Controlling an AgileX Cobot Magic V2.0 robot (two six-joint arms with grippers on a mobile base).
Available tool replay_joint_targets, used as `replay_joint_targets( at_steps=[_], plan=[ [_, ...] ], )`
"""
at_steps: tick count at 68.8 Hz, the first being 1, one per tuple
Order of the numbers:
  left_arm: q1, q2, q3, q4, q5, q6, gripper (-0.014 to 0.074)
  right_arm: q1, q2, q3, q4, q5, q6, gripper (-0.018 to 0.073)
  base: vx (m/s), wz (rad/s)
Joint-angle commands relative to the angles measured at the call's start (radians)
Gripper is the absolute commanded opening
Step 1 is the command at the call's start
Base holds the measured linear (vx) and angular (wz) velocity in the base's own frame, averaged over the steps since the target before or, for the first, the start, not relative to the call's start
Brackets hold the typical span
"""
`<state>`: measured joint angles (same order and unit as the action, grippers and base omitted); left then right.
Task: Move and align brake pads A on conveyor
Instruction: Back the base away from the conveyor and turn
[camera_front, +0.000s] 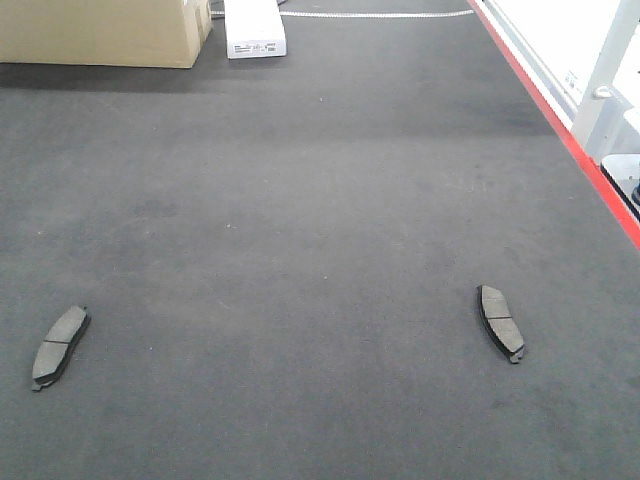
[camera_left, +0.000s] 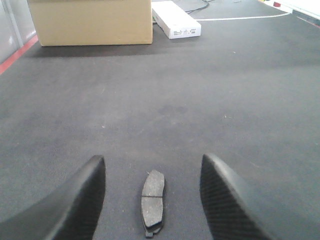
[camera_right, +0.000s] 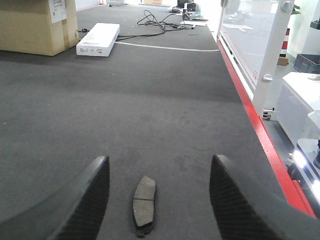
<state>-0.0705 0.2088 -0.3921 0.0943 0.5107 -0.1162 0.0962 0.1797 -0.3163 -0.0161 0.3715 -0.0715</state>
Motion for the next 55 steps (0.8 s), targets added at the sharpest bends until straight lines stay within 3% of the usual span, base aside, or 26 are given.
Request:
replay_joint_targets(
  at_steps=[1,24,55],
  plan=[
    [-0.003,0.013,-0.022,0.000,-0.079,-0.005,0.0394,-0.001,0.011,-0.027,0.000,-0.069,-0.007,0.0437,-0.03,-0.01],
    [-0.003,0.023,-0.022,0.000,-0.081,-0.005,0.0394,-0.001,0.015,-0.027,0.000,-0.068,-0.007,0.0437,-0.16,0.03],
    [-0.003,0.023,-0.022,0.000,-0.081,-0.005,0.0394,-0.001,0.015,-0.027,0.000,-0.068,-0.007,0.0437,-0.46,0.01]
  ],
)
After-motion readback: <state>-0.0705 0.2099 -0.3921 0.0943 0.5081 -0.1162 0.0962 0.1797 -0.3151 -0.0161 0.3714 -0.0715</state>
